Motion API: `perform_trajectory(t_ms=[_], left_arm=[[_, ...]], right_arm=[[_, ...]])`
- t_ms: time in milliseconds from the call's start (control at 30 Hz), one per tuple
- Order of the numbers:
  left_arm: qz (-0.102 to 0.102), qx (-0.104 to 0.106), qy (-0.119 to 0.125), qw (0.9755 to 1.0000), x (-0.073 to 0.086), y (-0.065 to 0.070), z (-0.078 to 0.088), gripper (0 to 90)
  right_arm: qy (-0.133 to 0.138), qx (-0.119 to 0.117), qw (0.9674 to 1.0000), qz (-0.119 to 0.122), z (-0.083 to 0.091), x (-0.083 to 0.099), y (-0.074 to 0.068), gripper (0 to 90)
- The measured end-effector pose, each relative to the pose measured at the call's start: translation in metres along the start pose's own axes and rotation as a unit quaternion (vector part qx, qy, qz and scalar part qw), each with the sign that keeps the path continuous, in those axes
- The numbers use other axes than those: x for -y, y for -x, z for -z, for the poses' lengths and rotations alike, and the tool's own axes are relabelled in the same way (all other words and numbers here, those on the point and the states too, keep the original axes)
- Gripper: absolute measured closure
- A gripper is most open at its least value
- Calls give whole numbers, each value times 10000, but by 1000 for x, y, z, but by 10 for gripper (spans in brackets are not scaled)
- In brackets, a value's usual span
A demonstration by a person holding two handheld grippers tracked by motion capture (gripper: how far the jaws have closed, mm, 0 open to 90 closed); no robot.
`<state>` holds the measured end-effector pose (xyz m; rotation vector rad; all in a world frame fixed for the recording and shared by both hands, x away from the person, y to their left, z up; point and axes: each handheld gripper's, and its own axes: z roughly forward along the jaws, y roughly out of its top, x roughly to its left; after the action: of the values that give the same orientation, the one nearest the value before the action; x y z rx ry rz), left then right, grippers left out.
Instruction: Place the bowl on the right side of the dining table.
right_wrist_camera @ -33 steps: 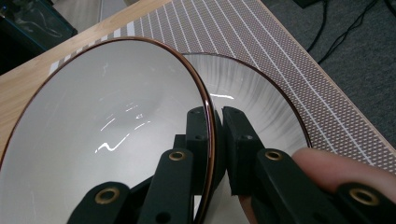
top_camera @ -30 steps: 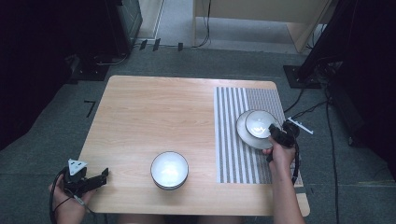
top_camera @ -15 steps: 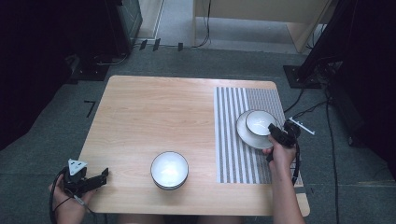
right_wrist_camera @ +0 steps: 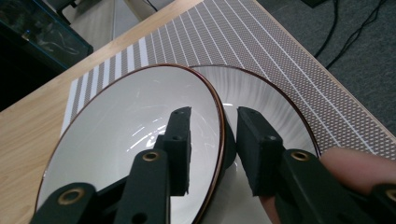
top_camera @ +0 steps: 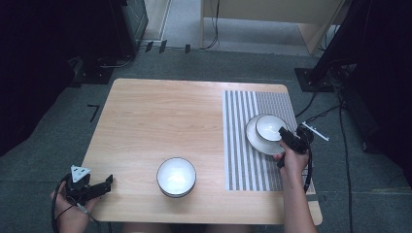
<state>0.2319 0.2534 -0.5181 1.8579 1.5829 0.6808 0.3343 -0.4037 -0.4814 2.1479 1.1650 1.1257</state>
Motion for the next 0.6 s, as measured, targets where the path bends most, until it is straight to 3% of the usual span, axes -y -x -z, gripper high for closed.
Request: perform_trajectory(t_ms=[233, 600], left_arm=[[0, -2, 2, 10000, 0, 0, 0, 81], [0, -3, 2, 10000, 0, 0, 0, 81]], right_arm=[[119, -126, 9998, 13, 1, 0, -2, 561], [202, -184, 9982, 526, -1, 5, -7, 321]])
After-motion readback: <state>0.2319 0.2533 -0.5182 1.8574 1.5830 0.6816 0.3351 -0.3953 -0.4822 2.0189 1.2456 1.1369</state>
